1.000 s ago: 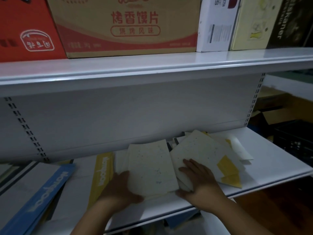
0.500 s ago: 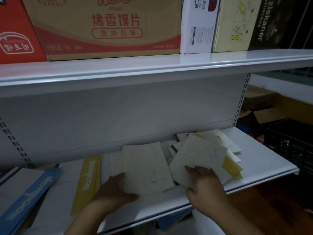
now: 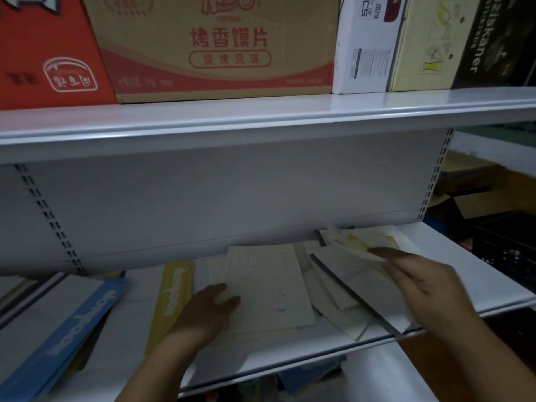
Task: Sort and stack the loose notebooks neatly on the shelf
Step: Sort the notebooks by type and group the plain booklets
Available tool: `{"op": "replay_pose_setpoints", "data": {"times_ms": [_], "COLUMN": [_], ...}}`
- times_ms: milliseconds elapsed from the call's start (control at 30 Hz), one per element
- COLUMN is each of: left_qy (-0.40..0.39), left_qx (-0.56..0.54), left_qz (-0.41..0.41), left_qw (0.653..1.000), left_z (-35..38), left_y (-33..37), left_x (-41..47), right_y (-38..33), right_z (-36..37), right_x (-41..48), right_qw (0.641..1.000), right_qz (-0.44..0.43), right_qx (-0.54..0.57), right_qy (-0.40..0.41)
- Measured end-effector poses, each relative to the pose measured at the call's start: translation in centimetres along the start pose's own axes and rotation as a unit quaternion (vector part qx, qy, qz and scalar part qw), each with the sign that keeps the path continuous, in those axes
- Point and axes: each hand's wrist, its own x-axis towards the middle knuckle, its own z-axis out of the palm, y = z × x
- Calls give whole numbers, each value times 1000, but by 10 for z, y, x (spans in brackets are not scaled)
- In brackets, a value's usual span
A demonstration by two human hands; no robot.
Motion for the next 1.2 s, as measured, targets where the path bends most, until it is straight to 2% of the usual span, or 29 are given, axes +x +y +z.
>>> {"op": "replay_pose_setpoints", "data": {"times_ms": [100,133,200,267,300,367,433,467,533,667,767,867,900,967,1000,1033,1067,1133,1200], "left_qy": [161,194,183,91,36,-33,-29,-24,-29,-33,-22,38,23,-99,-148,-160,-128,27,149], "left_qx": [-118,-137,-111,4,79,207,223,233,240,242,162,-44,-141,-319,-366,-394,-411,-371,-300], "left_qz": [48,72,123,169,175,183,181,179,180,180,165,112,89,28,2,-7,-8,2,3], "left_qw": [979,969,969,981,981,961,957,955,953,953,973,992,986,942,919,905,903,928,942], "left_z": [-7,-8,-5,7,13,25,32,34,34,35,29,15,10,6,4,3,-1,-21,-47], "left_y": [8,11,13,10,7,1,-3,-4,-1,1,-1,7,10,20,23,22,21,8,-14], "left_x": [-2,-5,-6,-6,-6,-5,1,4,5,4,0,-11,-16,-34,-41,-45,-47,-40,-27], "right_y": [-16,-18,-18,-13,-10,4,23,32,43,33,9,-19,-32,-64,-86,-108,-128,-156,-156], "right_z": [55,77,121,137,136,126,106,93,76,58,45,45,46,60,72,89,108,140,159], "right_x": [12,13,12,7,3,-5,-7,-7,-13,-26,-30,-25,-20,-11,-8,-10,-14,-22,-24], "right_qw": [994,985,948,909,911,942,950,934,901,876,890,903,919,958,970,976,977,970,956], "right_qz": [-87,-128,-197,-198,-162,-65,62,117,197,183,184,177,168,128,81,18,-41,-128,-121], "right_qx": [-39,-41,-140,-230,-222,-223,-262,-312,-351,-345,-290,-315,-302,-232,-206,-196,-174,-105,5], "right_qy": [-53,-107,-207,-287,-309,-242,-159,-131,-160,-282,-301,-231,-190,-112,-95,-95,-119,-179,-267]}}
